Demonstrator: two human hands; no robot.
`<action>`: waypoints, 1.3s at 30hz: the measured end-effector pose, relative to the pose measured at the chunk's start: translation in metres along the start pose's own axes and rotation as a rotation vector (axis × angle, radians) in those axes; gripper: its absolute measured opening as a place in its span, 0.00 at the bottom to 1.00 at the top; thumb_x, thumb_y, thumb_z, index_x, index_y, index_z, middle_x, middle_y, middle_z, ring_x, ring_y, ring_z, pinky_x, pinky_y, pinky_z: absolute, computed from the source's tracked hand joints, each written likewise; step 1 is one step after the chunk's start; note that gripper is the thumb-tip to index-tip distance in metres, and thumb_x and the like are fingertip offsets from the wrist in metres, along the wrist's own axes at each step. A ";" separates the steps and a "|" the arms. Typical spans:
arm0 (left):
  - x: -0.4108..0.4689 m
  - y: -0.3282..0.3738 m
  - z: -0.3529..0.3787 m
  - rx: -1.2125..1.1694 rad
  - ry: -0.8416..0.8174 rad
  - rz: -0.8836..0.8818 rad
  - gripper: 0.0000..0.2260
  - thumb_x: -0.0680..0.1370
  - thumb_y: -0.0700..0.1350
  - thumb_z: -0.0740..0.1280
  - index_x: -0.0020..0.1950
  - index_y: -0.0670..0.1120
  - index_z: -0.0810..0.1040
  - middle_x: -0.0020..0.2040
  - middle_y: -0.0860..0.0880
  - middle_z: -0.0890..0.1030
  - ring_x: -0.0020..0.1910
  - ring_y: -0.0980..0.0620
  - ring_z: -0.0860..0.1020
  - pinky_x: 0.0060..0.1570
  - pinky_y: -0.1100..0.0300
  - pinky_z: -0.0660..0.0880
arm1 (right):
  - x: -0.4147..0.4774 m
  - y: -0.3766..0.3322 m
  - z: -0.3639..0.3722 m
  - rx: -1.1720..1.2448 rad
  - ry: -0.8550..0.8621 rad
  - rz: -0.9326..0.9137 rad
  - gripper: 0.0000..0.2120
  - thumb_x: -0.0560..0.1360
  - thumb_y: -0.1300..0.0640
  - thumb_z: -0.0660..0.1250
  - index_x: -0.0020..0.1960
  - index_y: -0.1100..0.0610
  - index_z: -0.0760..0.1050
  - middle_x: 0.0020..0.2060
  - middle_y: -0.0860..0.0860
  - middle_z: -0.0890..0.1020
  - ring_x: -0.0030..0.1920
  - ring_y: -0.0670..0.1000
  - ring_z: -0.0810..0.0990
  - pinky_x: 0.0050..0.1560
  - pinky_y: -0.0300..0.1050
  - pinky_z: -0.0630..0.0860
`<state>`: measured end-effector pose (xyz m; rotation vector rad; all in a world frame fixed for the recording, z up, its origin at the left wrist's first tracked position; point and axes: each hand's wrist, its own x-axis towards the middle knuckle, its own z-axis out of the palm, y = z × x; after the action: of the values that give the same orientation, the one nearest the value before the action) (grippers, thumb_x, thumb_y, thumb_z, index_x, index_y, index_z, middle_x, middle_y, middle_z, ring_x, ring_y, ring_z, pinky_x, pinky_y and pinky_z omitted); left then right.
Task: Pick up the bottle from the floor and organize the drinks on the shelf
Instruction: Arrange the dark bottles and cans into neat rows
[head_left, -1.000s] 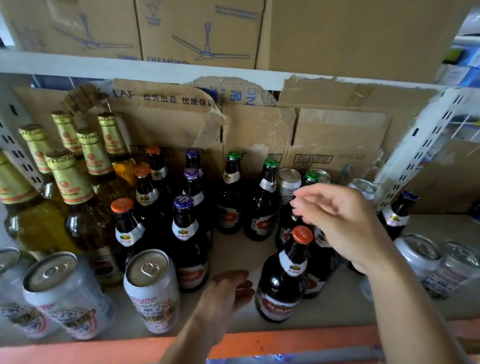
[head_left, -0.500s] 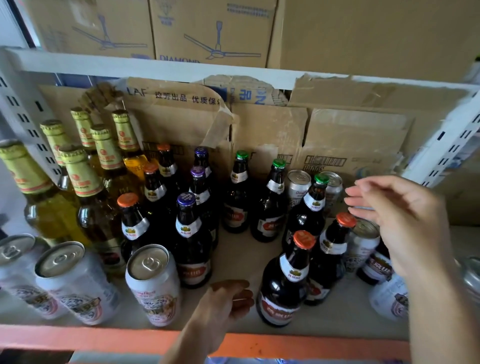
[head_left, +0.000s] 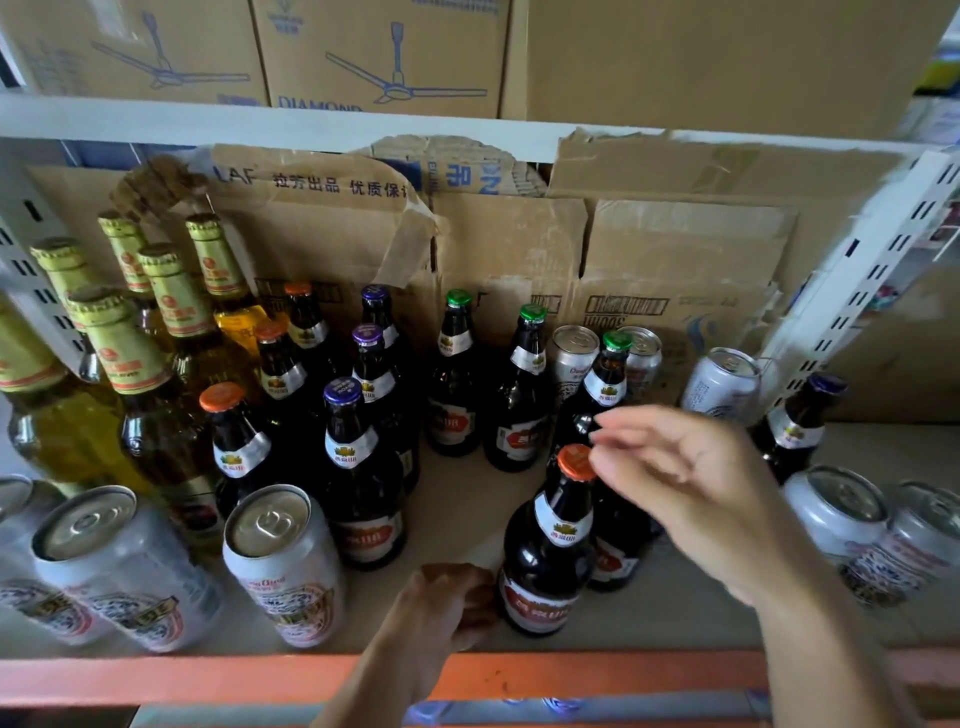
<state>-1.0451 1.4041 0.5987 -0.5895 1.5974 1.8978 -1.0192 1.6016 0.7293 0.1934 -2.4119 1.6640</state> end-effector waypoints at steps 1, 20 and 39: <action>-0.001 0.000 0.000 0.000 0.002 0.000 0.10 0.75 0.37 0.63 0.48 0.33 0.81 0.36 0.41 0.82 0.37 0.46 0.79 0.45 0.56 0.77 | -0.002 0.001 0.008 0.001 -0.054 0.020 0.22 0.65 0.42 0.73 0.56 0.48 0.80 0.48 0.44 0.85 0.50 0.44 0.84 0.50 0.36 0.79; -0.020 0.004 0.021 0.092 -0.083 0.015 0.11 0.75 0.41 0.65 0.45 0.34 0.83 0.41 0.39 0.85 0.40 0.43 0.84 0.41 0.57 0.81 | -0.022 -0.009 0.005 -0.025 0.128 -0.239 0.10 0.72 0.47 0.68 0.48 0.51 0.80 0.32 0.50 0.80 0.32 0.48 0.77 0.31 0.41 0.73; -0.019 -0.022 0.115 -0.003 -0.314 -0.149 0.05 0.76 0.38 0.64 0.46 0.41 0.79 0.42 0.44 0.82 0.44 0.51 0.80 0.39 0.64 0.75 | -0.039 0.039 -0.065 -0.308 0.515 -0.139 0.19 0.72 0.33 0.64 0.46 0.48 0.78 0.36 0.55 0.81 0.35 0.56 0.80 0.33 0.45 0.75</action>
<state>-1.0128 1.5168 0.6164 -0.3775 1.3137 1.7811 -0.9841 1.6758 0.7063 -0.1029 -2.1559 1.0943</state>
